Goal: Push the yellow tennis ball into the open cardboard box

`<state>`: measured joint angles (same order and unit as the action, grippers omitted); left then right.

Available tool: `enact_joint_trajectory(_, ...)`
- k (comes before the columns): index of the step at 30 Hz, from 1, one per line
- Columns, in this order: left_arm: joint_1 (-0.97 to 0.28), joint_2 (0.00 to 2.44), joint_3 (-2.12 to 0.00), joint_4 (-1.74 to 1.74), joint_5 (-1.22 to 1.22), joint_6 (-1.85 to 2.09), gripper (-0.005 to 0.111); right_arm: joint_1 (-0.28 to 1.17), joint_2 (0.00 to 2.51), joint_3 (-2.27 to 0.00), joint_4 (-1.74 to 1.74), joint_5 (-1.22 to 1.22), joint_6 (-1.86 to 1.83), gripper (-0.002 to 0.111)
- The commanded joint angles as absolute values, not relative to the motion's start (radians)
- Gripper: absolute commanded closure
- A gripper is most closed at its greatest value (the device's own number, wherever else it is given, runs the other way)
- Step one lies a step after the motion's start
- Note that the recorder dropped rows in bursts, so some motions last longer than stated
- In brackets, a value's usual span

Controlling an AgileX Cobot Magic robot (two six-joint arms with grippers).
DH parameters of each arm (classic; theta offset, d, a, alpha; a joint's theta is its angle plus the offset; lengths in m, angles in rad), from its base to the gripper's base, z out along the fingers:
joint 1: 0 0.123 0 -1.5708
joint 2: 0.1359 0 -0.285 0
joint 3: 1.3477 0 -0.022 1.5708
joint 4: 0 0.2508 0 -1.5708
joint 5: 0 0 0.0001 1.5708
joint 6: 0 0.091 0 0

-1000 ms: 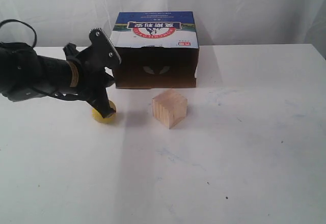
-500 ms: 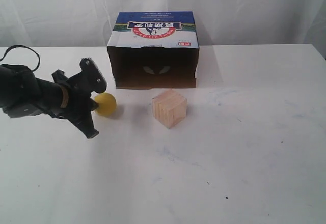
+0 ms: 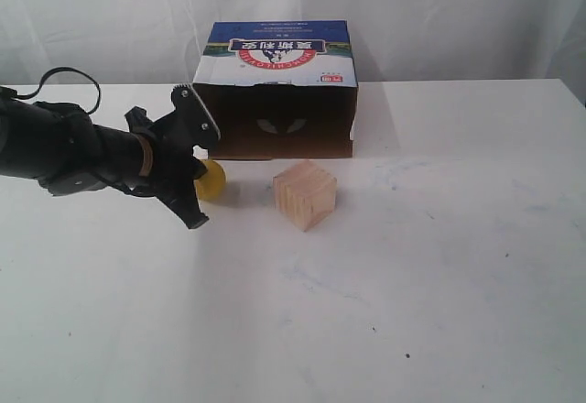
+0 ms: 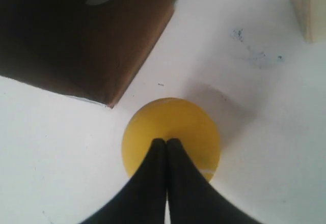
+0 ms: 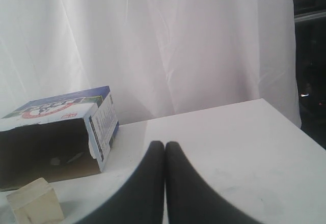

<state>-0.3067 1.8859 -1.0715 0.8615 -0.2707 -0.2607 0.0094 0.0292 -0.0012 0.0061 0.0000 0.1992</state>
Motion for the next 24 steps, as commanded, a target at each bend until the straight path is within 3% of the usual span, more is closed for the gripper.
enact_joint_trajectory(1, -0.327, 1.914, -1.08, 0.866, -0.234, -0.264, 0.107, 0.009, 0.025, 0.0, 0.007, -0.006, 0.202, 0.108)
enact_joint_trajectory(15, -0.33, 2.037, -1.32, 0.894, -0.172, -0.188, 0.107, 0.009, 0.025, 0.0, 0.007, -0.006, 0.202, 0.108)
enact_joint_trajectory(19, -0.34, 1.988, -1.359, 0.965, -0.052, -0.271, 0.107, 0.009, 0.025, 0.0, 0.007, -0.006, 0.202, 0.108)
enact_joint_trajectory(24, -0.354, 1.879, -1.326, 0.985, -0.092, -0.298, 0.107, 0.009, 0.025, 0.0, 0.007, -0.006, 0.202, 0.108)
